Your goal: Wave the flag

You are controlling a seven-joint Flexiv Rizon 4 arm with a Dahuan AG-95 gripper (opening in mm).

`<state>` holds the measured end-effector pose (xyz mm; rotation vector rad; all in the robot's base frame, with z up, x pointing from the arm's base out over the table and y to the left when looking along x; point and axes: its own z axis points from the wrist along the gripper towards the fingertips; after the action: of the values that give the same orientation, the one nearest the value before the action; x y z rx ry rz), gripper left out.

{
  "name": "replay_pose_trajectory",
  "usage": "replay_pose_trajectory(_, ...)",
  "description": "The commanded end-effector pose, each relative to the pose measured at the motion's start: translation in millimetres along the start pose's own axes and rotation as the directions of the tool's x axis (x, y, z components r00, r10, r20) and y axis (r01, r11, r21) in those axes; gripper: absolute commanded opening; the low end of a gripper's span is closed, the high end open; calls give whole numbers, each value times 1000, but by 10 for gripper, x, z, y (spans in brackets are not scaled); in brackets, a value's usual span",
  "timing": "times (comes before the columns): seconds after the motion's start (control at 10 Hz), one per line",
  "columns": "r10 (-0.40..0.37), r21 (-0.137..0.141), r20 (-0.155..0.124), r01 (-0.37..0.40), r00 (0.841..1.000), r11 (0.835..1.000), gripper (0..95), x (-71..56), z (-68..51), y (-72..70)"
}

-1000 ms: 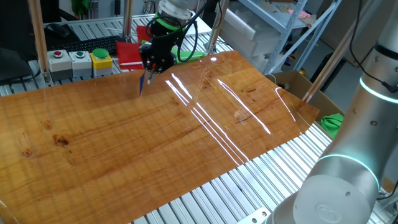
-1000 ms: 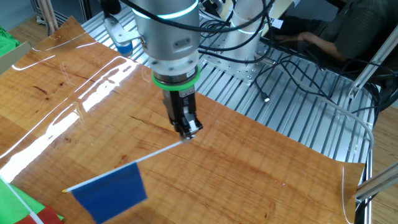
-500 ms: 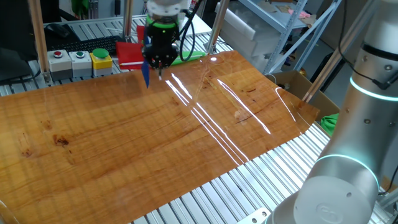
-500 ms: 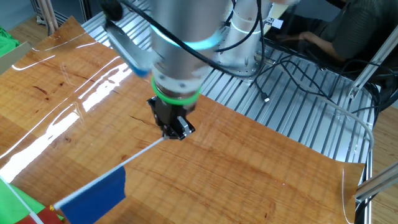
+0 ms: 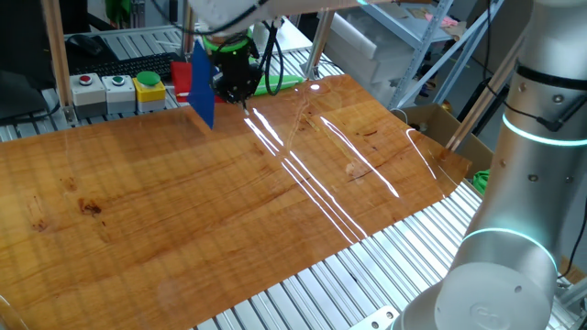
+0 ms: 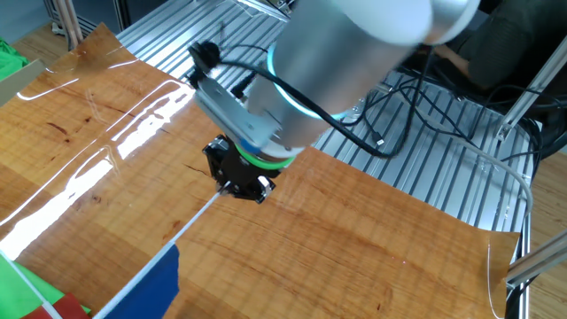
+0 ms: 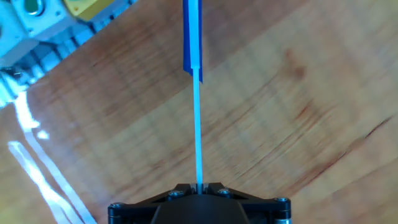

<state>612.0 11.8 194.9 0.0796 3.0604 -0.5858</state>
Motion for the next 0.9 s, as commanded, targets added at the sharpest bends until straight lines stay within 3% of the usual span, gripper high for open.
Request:
replay_pose_trajectory(0.1,168,-333,-111,-196,979,922,0,45,25,53)
replay_pose_trajectory(0.2,203,-392,-146,-245,968,887,0,78,15,158)
replay_pose_trajectory(0.7,238,-335,-149,-276,960,901,0,231,-165,738)
replay_pose_trajectory(0.9,245,-313,-170,-288,954,905,0,283,-206,821)
